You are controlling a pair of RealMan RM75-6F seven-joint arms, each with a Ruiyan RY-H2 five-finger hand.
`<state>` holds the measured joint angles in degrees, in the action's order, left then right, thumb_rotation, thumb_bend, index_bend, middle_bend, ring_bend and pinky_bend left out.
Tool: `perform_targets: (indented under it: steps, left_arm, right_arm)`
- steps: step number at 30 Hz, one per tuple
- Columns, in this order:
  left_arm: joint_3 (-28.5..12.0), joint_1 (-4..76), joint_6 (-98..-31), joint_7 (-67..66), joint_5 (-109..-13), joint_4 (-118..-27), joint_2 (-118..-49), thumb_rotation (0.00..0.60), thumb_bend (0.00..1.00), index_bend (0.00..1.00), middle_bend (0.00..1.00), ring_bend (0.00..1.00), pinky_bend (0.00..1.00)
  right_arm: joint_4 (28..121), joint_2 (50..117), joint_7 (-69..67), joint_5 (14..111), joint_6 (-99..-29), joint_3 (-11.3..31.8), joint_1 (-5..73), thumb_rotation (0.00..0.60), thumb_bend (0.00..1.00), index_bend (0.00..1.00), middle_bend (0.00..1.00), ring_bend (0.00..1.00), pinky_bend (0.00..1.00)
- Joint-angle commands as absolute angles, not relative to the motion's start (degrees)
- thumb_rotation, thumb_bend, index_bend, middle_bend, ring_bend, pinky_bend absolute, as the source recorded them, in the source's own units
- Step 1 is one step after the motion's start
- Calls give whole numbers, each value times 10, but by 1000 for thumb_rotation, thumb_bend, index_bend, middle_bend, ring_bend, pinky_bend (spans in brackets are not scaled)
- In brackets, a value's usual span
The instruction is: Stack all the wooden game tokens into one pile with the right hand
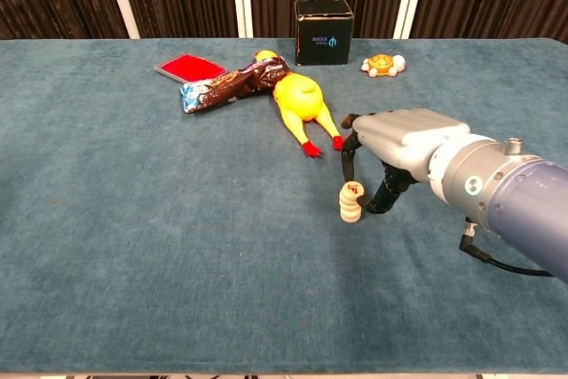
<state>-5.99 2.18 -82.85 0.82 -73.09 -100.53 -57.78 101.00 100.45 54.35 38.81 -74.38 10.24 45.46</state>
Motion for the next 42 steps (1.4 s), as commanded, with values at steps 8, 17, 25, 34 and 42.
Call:
perform_targets:
  steps: [8, 17, 25, 34, 42]
  left_arm:
    - [-61, 22, -828, 9, -730, -1004, -578, 600, 186, 119, 0, 0, 184]
    - [-60, 22, -831, 8, -733, -1003, -579, 600, 187, 118, 0, 0, 184]
    - [-60, 22, -834, 5, -736, -1005, -580, 600, 187, 116, 0, 0, 184]
    - [-60, 21, -838, 1, -738, -1007, -582, 600, 187, 116, 0, 0, 184]
    - [-60, 21, -838, 1, -740, -1006, -582, 600, 187, 116, 0, 0, 184]
  right_arm:
    - [1031, 992, 544, 395, -756, 100, 451, 600, 431, 391, 0, 0, 0]
    - [1117, 908, 502, 456, -814, 107, 412, 600, 431, 250, 0, 0, 0]
    - [1190, 760, 343, 593, -882, 42, 291, 600, 431, 208, 0, 0, 0]
    - [1090, 726, 196, 767, -968, -66, 160, 600, 430, 208, 0, 0, 0]
    - [1017, 731, 159, 816, -1012, -77, 98, 600, 430, 190, 0, 0, 0]
